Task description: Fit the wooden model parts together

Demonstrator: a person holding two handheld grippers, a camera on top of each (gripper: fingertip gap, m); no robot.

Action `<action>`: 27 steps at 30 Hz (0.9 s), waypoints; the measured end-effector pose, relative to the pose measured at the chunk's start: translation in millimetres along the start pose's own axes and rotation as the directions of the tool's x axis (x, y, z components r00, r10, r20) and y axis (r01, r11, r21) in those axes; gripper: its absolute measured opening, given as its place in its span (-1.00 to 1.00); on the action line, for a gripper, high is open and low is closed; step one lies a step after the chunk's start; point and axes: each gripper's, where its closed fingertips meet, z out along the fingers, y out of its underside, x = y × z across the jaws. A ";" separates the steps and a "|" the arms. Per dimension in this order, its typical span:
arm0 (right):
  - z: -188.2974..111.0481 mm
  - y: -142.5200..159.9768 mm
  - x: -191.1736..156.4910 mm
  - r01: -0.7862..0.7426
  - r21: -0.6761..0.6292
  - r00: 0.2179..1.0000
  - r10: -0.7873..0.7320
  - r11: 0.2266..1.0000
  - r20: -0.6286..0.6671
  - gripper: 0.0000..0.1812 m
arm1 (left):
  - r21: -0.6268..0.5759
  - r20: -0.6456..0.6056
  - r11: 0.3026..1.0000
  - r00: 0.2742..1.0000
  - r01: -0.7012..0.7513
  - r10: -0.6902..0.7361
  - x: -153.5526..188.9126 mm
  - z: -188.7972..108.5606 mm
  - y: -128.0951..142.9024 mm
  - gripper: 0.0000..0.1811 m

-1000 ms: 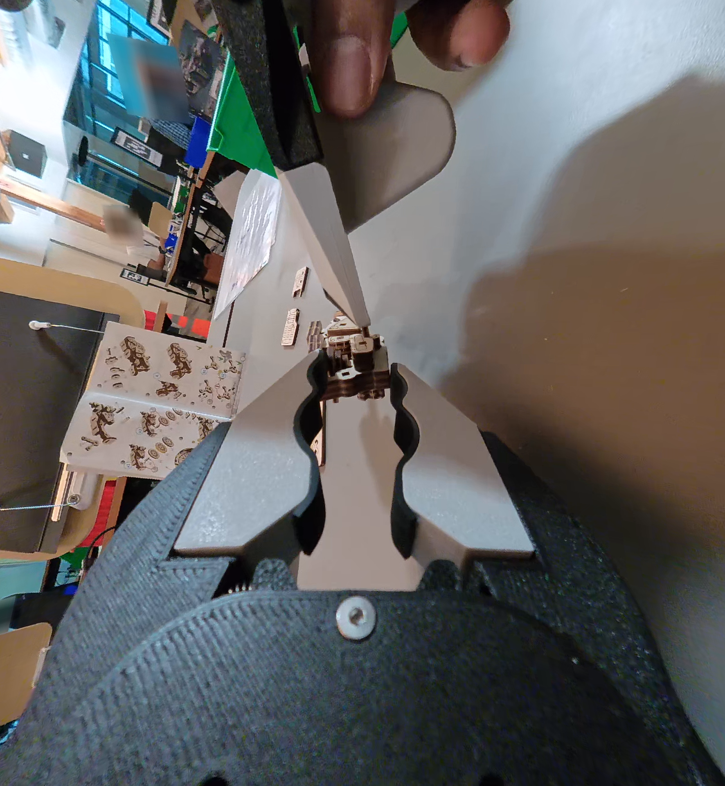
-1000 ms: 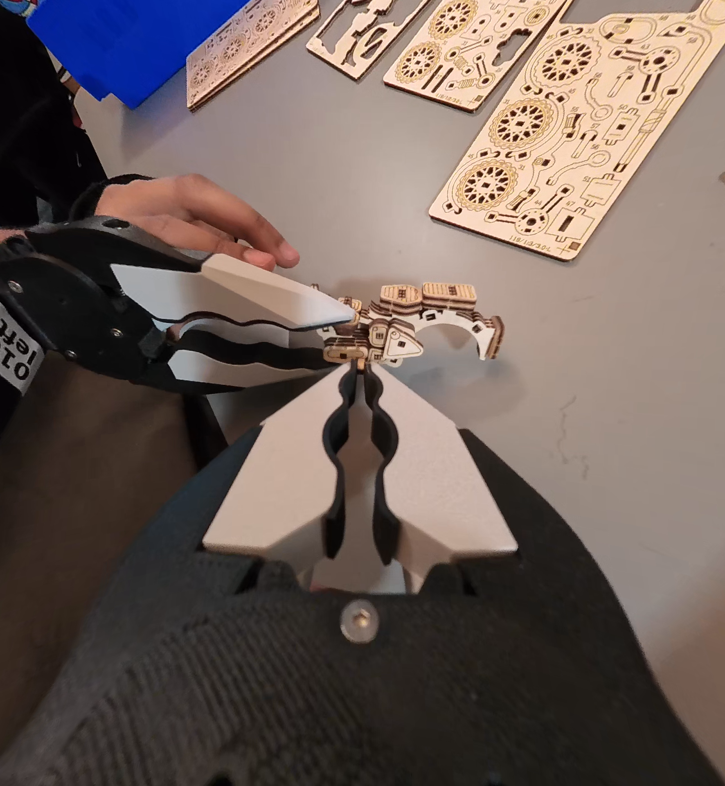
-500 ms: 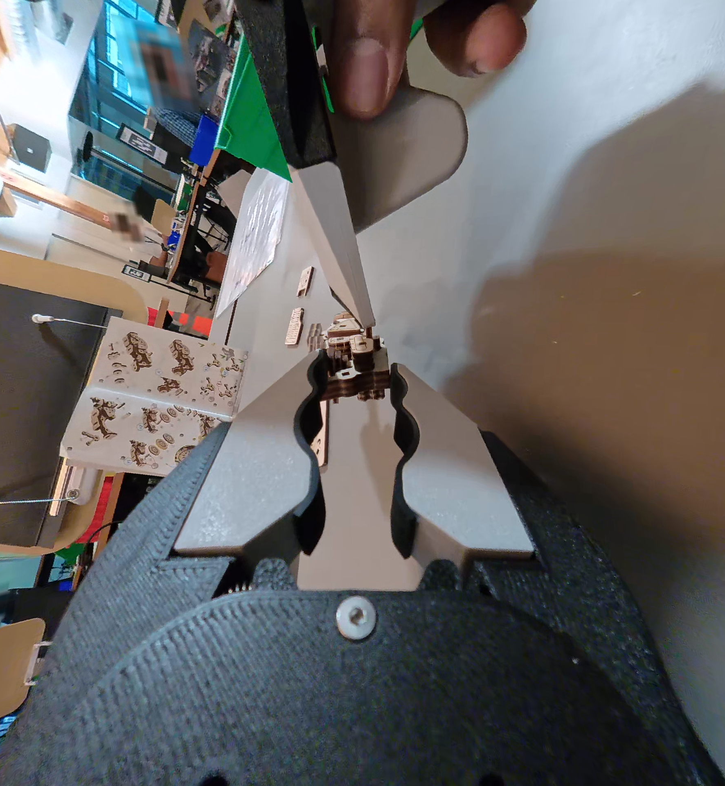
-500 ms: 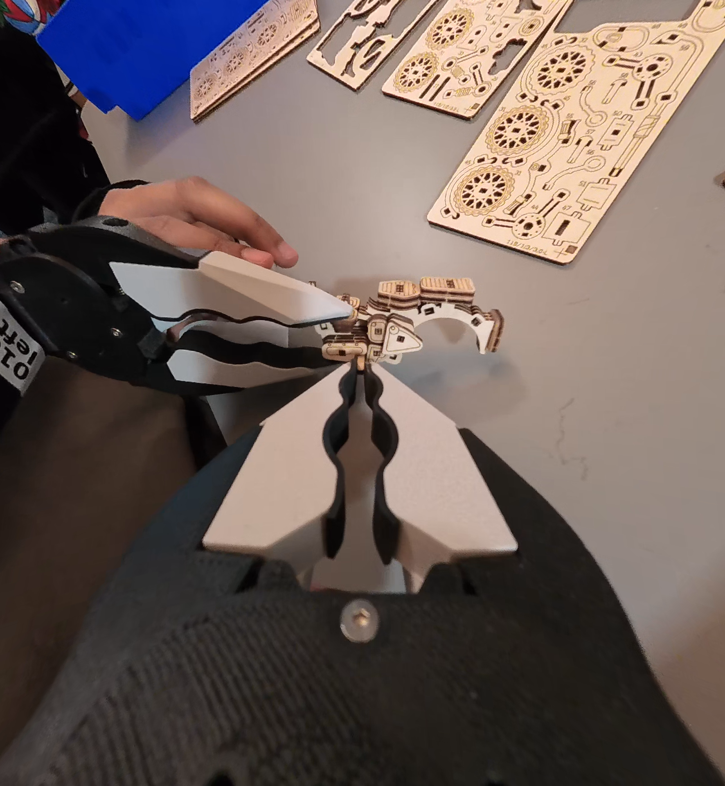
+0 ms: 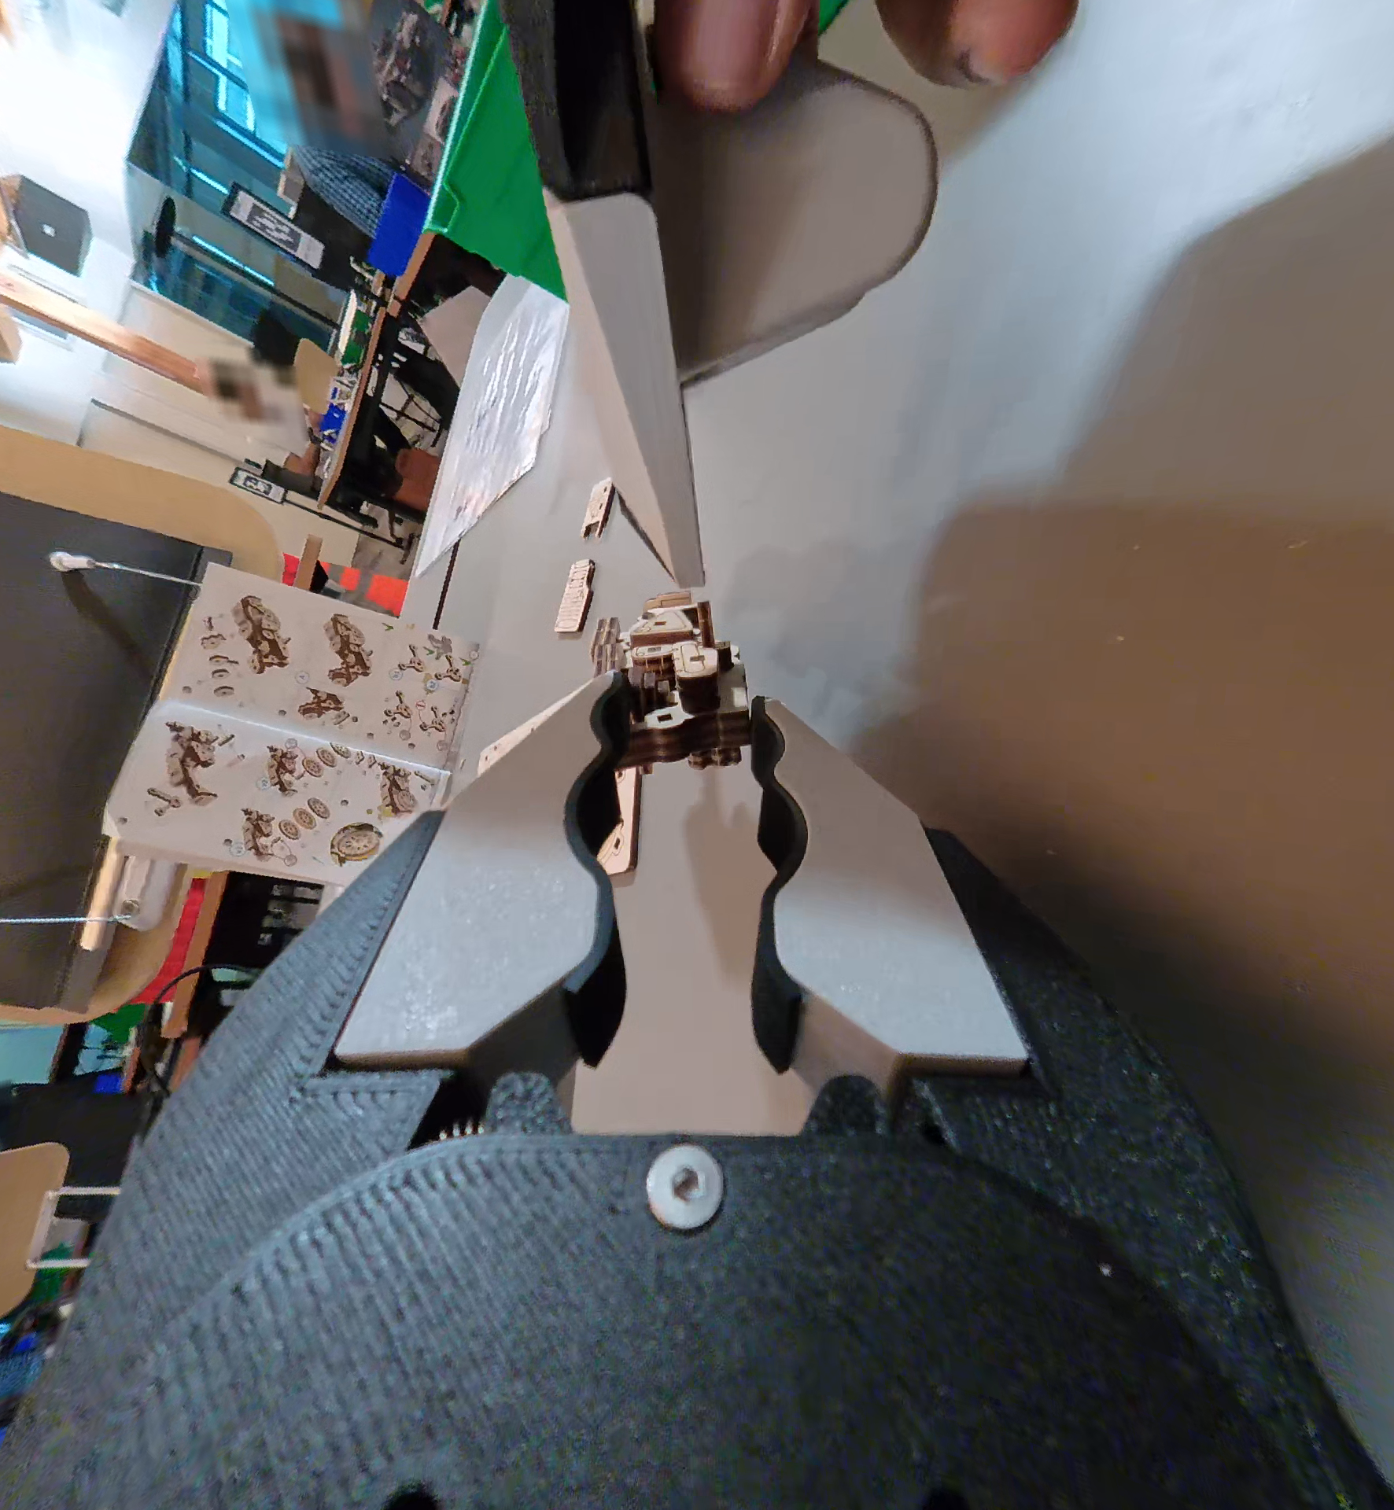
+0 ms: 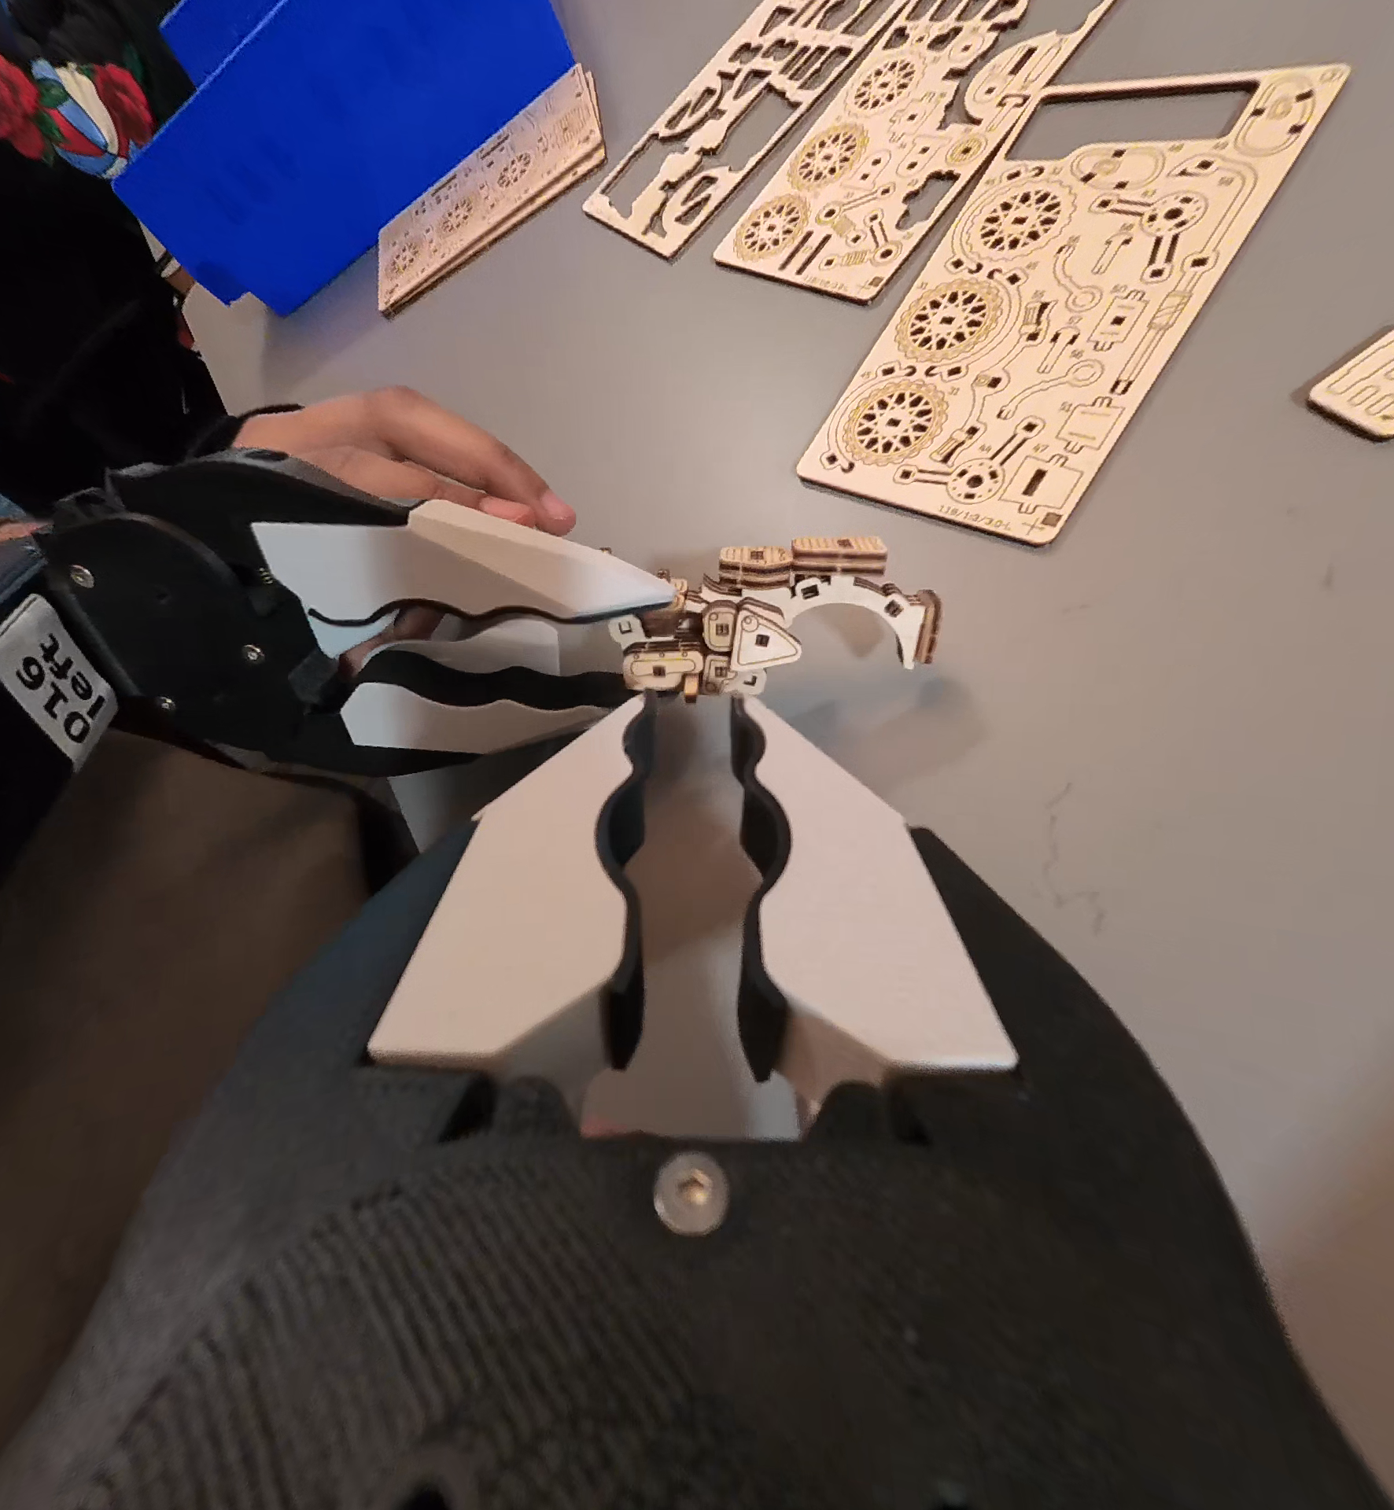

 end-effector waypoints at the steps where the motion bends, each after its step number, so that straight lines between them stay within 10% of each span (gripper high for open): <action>1: -1.1 -1.4 1.3 0.003 0.009 1.000 -0.003 1.000 -0.006 -0.81 | 0.000 -0.004 1.000 1.000 0.026 -0.026 -1.2 0.1 0.6 -0.70; 9: -14.9 -27.9 14.3 -0.017 0.223 1.000 0.016 0.975 0.008 -0.72 | 0.014 -0.054 0.918 0.917 0.396 -0.395 -21.5 1.0 12.2 -0.70; 13: -12.7 -30.1 14.5 0.202 0.260 0.979 -0.191 0.944 -0.068 -0.64 | 0.019 -0.113 0.805 0.801 0.593 -0.588 -29.6 0.2 15.2 -0.70; 27: -2.5 -15.1 -16.0 0.858 0.014 0.490 -0.809 0.514 -0.326 -0.50 | -0.191 -0.501 0.189 0.070 0.963 -0.863 -28.1 -12.9 -4.4 -0.70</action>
